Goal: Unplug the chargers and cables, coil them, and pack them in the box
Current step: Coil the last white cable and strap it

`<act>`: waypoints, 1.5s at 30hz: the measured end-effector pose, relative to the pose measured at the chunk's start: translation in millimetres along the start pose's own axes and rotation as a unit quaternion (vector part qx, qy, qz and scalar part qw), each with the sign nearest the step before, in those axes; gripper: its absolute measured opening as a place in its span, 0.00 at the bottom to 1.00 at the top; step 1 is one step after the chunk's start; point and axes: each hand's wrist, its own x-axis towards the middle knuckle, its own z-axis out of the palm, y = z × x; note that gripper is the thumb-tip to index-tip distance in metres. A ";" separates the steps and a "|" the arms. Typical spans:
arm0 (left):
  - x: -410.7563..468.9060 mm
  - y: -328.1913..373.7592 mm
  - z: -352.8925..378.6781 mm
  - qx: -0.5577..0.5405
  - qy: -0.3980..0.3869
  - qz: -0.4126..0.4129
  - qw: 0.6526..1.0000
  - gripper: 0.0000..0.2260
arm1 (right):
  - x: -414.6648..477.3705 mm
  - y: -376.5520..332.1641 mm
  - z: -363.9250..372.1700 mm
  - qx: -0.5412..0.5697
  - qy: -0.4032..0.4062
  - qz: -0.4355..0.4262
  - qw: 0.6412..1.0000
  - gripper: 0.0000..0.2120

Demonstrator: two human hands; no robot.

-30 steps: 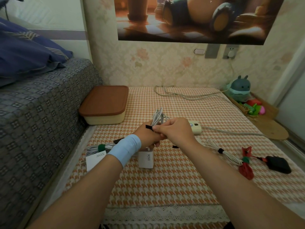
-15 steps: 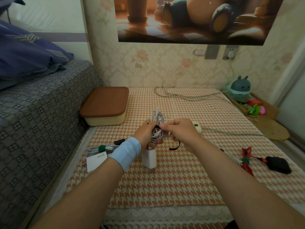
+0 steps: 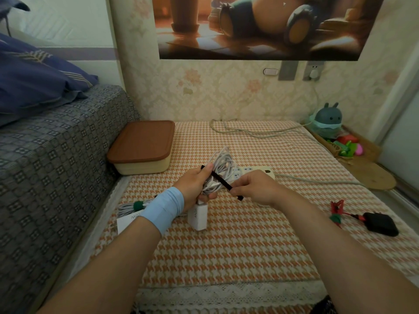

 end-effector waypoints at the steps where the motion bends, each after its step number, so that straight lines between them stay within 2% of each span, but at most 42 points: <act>1: -1.4 1.2 0.6 0.010 -0.001 -0.002 1.000 0.19 | 0.9 0.8 1.1 -0.023 0.004 -0.011 1.000 0.03; 3: -3.6 3.8 2.1 0.076 0.002 0.002 0.997 0.20 | 2.4 1.9 1.3 -0.056 0.010 -0.036 0.998 0.04; 6: -4.5 3.0 4.3 0.218 -0.010 0.008 0.976 0.19 | 5.1 2.3 -5.9 -0.157 0.026 -0.056 0.986 0.11; 8: -4.3 1.8 5.1 0.259 -0.010 0.002 0.966 0.17 | 5.1 2.1 -9.6 -0.170 0.013 -0.048 0.984 0.10; 11: -5.6 1.9 7.3 0.319 -0.017 0.013 0.948 0.17 | -1.1 0.4 -10.4 -0.065 -0.031 -0.025 0.997 0.10; 14: -6.9 3.0 9.2 0.359 -0.025 0.027 0.933 0.17 | -6.2 -4.6 -13.4 0.070 -0.048 0.008 0.996 0.14; 17: -5.7 3.9 9.1 0.413 -0.025 0.058 0.909 0.18 | -8.4 -9.0 -18.7 0.268 -0.076 0.078 0.957 0.20; 18: -5.7 4.2 10.0 0.432 -0.030 0.066 0.899 0.18 | -8.1 -9.4 -19.6 0.288 -0.085 0.098 0.949 0.24; 20: -4.1 2.9 12.2 0.456 -0.047 0.067 0.886 0.18 | -6.0 -10.3 -17.4 0.213 -0.074 0.111 0.968 0.31; 22: -4.5 1.0 15.5 0.480 -0.056 0.070 0.872 0.17 | -3.8 -13.1 -8.7 0.108 -0.019 0.095 0.989 0.27; 23: -4.4 -0.4 16.1 0.493 -0.052 0.078 0.865 0.17 | -2.0 -13.8 -4.6 0.096 0.018 0.091 0.991 0.23; 25: -4.0 -2.9 15.6 0.509 -0.031 0.103 0.854 0.16 | 1.2 -13.3 1.1 0.143 0.048 0.100 0.984 0.16; 28: -6.1 -7.8 16.1 0.529 0.002 0.141 0.837 0.16 | 3.3 -11.9 2.4 0.182 0.032 0.128 0.974 0.10; 35: -11.1 -10.2 20.6 0.490 0.073 0.199 0.846 0.13 | 6.8 -11.5 6.6 0.256 0.036 0.162 0.952 0.11; 37: -10.8 -12.6 24.4 0.497 0.095 0.212 0.836 0.11 | 5.4 -11.6 7.7 0.251 0.036 0.166 0.953 0.11; 40: -6.0 -16.0 26.1 0.459 0.135 0.201 0.855 0.11 | 6.4 -9.4 8.4 0.223 0.070 0.162 0.959 0.11; 44: 1.2 -19.5 19.5 0.442 0.117 0.236 0.857 0.10 | 5.2 -8.8 10.0 0.129 0.083 0.140 0.978 0.17; 45: 1.0 -19.3 18.2 0.446 0.112 0.245 0.853 0.10 | 4.1 -8.7 9.6 0.115 0.079 0.128 0.982 0.15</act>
